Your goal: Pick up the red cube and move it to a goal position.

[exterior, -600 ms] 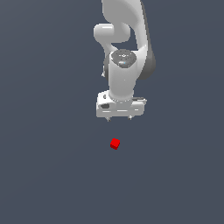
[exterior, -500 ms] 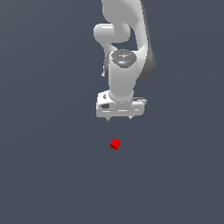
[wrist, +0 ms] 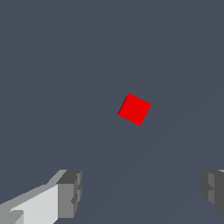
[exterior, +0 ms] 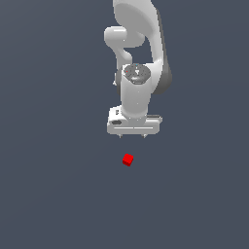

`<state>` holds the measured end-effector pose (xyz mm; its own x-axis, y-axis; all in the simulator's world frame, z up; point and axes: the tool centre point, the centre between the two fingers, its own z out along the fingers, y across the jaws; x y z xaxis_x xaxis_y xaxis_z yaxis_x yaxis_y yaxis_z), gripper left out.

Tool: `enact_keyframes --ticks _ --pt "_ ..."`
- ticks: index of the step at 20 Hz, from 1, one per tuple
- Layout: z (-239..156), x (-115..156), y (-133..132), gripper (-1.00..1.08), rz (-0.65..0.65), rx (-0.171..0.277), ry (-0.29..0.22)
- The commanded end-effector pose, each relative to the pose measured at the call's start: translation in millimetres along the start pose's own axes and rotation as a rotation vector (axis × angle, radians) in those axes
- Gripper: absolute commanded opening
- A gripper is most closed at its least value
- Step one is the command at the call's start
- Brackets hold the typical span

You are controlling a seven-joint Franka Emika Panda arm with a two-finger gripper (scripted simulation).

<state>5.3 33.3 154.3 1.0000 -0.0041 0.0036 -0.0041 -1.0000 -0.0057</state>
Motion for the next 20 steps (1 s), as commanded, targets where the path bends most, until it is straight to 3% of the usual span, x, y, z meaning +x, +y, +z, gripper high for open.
enact_keyframes --ticks 1,20 --pt "11 4 0 1.00 0.037 -0.001 -0.001" --pt "126 47 15 1.00 0.427 -0.007 -0.002"
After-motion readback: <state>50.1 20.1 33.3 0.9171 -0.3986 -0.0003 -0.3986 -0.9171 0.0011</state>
